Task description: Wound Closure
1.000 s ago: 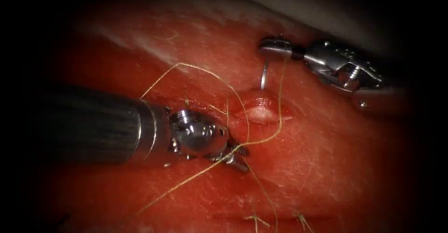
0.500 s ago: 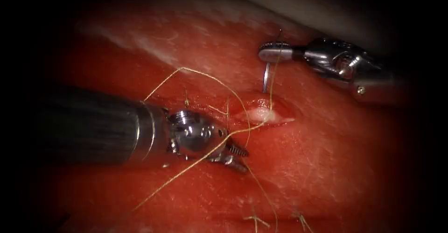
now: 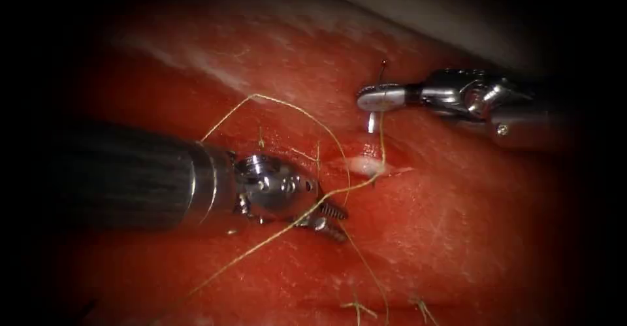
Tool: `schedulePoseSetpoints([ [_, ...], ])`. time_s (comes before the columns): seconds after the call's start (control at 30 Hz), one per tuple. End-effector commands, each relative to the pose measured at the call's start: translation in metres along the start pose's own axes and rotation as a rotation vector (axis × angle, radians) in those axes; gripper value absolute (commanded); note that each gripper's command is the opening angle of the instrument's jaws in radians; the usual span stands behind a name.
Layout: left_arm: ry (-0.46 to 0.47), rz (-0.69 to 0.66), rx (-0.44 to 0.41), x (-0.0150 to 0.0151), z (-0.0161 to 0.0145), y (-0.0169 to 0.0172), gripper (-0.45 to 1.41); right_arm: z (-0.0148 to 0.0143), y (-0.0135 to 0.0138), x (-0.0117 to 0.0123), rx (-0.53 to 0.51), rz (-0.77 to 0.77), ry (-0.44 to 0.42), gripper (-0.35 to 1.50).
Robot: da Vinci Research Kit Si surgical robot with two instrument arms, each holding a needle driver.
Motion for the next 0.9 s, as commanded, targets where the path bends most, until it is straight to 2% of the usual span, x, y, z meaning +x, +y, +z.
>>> schedulePoseSetpoints([
  [0.03,0.000,0.001,-0.002,0.0000,0.0009,0.0000,0.18,0.0009,0.0002,0.0000,0.005,0.005,-0.001,-0.35],
  [0.23,0.000,0.001,-0.002,-0.0001,0.0009,0.0000,0.19,0.0011,0.0001,-0.0013,0.034,0.066,-0.038,-0.35],
  [0.43,-0.001,0.002,-0.003,-0.0001,0.0008,-0.0002,0.19,0.0022,-0.0011,-0.0046,0.054,0.078,-0.062,-0.35],
  [0.57,0.000,0.002,-0.005,0.0000,0.0006,-0.0002,0.20,0.0027,-0.0015,-0.0050,0.061,0.077,-0.057,-0.35],
  [0.63,0.003,0.001,-0.002,0.0001,0.0003,-0.0002,0.20,0.0027,-0.0014,-0.0048,0.051,0.060,-0.044,0.29],
  [0.67,0.008,0.000,0.004,0.0002,-0.0001,-0.0001,0.20,0.0025,-0.0011,-0.0044,0.026,-0.011,-0.014,0.94],
  [0.7,0.010,-0.001,0.006,0.0003,-0.0003,0.0000,0.20,0.0024,-0.0009,-0.0041,0.008,-0.052,0.004,1.11],
  [0.77,0.016,-0.003,0.013,0.0005,-0.0008,0.0002,0.20,0.0021,-0.0004,-0.0035,-0.028,-0.150,0.037,1.28],
  [0.9,0.030,-0.017,0.027,0.0014,-0.0017,0.0009,0.20,0.0014,0.0002,-0.0024,-0.080,-0.219,0.079,1.40],
])
